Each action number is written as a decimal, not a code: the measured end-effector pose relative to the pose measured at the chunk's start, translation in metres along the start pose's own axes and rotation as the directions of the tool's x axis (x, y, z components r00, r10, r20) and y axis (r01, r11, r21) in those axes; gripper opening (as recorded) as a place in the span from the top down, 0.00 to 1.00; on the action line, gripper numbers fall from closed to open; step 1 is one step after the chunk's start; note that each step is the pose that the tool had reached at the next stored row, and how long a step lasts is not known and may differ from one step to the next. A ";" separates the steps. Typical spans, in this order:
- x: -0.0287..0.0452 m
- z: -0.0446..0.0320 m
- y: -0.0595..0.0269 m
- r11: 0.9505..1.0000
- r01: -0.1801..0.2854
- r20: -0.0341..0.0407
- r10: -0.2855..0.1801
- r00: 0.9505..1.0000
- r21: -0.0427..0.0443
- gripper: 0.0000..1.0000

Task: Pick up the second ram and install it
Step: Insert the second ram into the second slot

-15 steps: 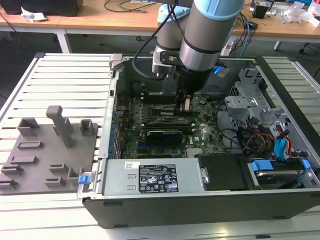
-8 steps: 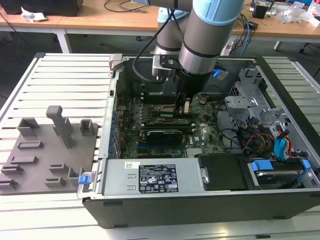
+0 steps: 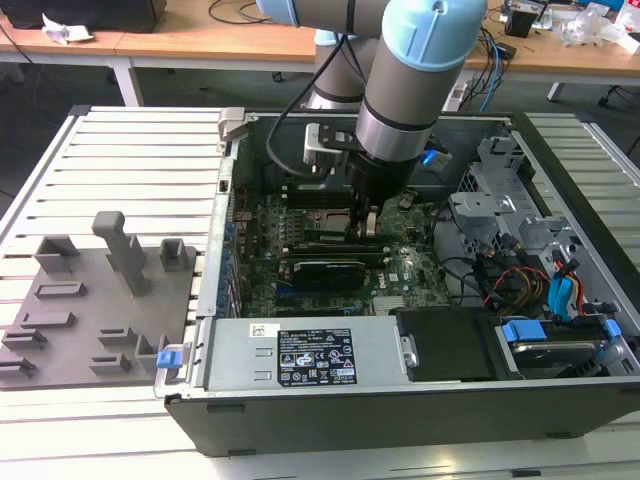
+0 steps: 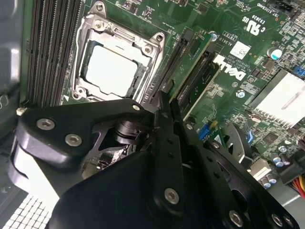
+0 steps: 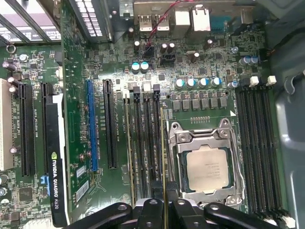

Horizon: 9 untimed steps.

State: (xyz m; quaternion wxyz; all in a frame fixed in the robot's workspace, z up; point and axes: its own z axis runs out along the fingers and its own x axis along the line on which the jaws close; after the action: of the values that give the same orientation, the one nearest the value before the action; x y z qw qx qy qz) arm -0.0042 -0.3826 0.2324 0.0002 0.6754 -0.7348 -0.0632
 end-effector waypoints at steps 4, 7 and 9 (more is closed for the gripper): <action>0.0004 0.0050 -0.0004 1.000 0.000 0.000 0.000 1.000 0.000 0.86; 0.0007 0.0077 0.0002 1.000 0.000 0.000 0.000 1.000 0.000 0.86; 0.0010 0.0099 0.0011 1.000 0.000 0.000 0.000 1.000 0.000 0.86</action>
State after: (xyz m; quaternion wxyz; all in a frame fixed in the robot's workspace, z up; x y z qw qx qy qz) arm -0.0062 -0.3826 0.2226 0.0002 0.6754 -0.7348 -0.0631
